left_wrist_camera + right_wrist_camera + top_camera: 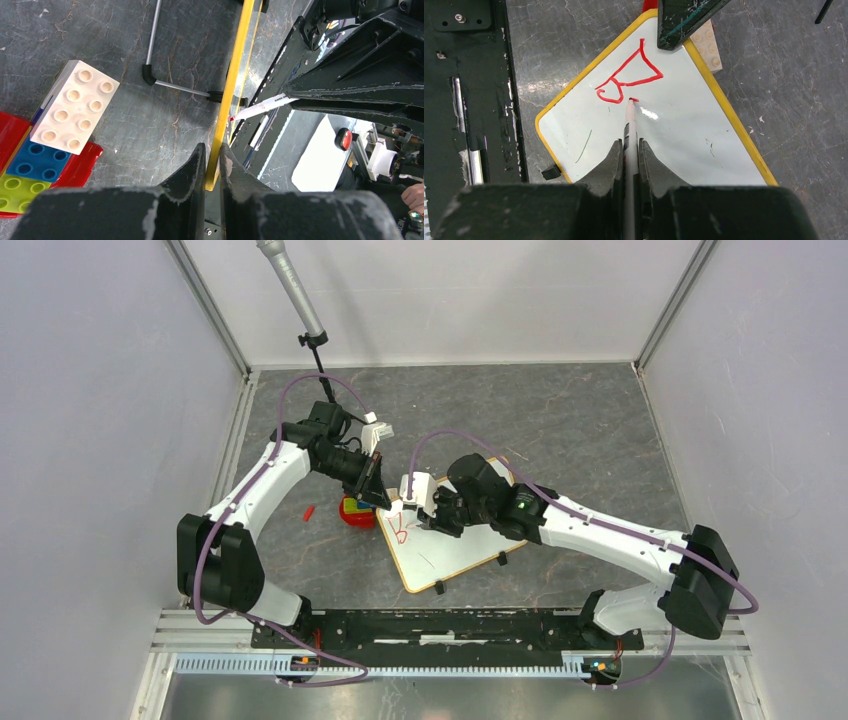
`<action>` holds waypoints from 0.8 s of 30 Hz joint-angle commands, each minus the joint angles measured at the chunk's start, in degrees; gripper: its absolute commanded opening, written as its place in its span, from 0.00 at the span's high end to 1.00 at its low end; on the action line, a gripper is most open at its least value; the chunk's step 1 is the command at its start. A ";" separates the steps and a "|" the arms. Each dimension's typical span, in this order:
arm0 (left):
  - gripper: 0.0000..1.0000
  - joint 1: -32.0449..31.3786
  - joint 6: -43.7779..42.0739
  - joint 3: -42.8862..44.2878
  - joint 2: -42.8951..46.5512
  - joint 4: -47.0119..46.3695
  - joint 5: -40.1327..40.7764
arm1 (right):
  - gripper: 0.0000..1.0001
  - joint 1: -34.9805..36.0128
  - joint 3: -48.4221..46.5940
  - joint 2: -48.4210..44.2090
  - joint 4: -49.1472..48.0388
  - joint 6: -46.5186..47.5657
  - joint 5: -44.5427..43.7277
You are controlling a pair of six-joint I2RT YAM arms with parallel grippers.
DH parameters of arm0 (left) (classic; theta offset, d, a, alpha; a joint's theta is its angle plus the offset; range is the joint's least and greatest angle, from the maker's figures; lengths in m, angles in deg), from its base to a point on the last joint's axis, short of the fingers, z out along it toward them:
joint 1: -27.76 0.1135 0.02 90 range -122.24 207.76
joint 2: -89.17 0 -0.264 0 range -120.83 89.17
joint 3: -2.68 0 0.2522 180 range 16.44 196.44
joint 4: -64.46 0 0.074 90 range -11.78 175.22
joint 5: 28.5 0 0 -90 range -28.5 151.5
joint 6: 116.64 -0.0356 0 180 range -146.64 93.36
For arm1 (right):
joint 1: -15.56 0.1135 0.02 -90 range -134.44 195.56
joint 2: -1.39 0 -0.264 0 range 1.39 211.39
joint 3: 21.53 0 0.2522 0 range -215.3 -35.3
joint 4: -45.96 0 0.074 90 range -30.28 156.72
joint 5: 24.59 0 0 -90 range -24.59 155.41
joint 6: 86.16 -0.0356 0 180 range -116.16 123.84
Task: Write a sentence on the whiteboard
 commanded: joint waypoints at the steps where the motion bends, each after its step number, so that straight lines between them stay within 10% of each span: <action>1: 0.98 -0.05 0.29 0.18 1.86 -0.55 0.90 | 1.00 -0.57 0.14 -0.93 -0.14 0.79 -2.01; 24: 0.98 -0.05 0.42 0.35 1.76 -0.53 1.07 | 1.00 -1.66 -0.29 -1.47 0.23 0.26 -0.36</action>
